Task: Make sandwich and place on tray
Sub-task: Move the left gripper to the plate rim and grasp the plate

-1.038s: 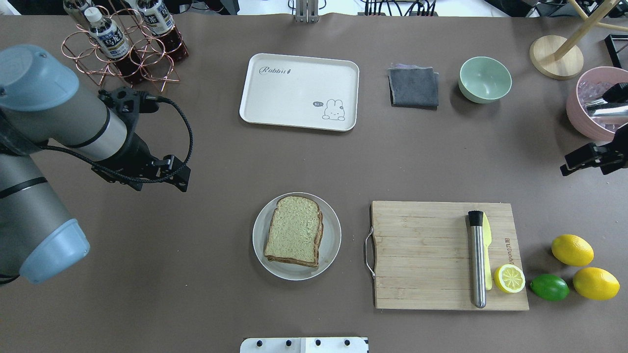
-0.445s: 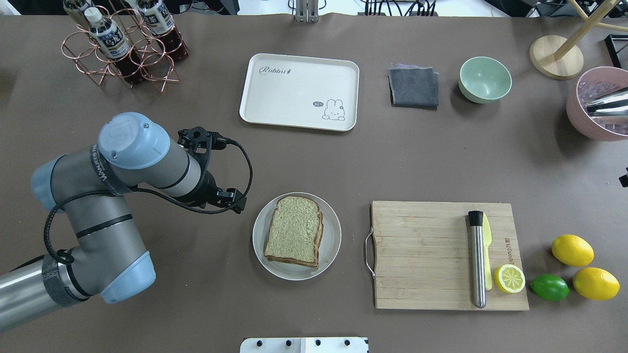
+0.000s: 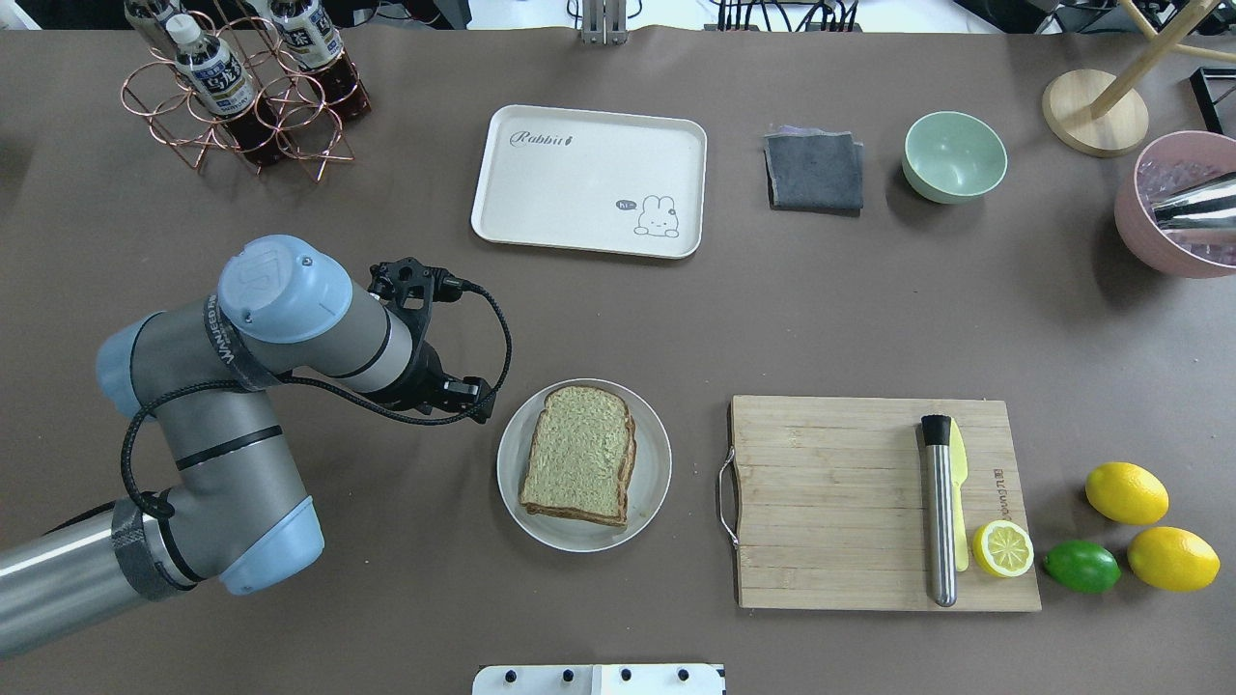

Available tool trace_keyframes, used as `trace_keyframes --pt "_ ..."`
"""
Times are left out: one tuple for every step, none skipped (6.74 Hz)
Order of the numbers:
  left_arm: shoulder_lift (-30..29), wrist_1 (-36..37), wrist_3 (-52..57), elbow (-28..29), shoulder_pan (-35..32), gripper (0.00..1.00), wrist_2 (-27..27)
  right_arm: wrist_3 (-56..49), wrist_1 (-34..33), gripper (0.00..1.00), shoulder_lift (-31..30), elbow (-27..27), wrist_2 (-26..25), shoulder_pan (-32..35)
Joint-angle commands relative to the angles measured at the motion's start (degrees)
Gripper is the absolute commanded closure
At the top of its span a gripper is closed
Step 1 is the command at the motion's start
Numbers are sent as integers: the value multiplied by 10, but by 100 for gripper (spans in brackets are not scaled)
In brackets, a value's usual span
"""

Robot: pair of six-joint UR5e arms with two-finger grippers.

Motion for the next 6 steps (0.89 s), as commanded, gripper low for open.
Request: trace_keyframes --pt "-7 -2 -25 2 20 43 0 -1 0 0 1 -2 0 0" --pt "-11 -2 -25 5 28 46 0 -1 0 0 1 -2 0 0" --pt "-10 -2 -29 7 31 48 1 -1 0 0 0 -1 0 0" --pt "-12 -2 -31 10 34 49 0 -1 0 0 0 -1 0 0" --pt "-16 -4 -34 15 39 50 1 -1 -1 0 -1 0 1 0" --pt "-26 -29 -51 35 40 50 1 -1 -1 0 -1 -1 5 0"
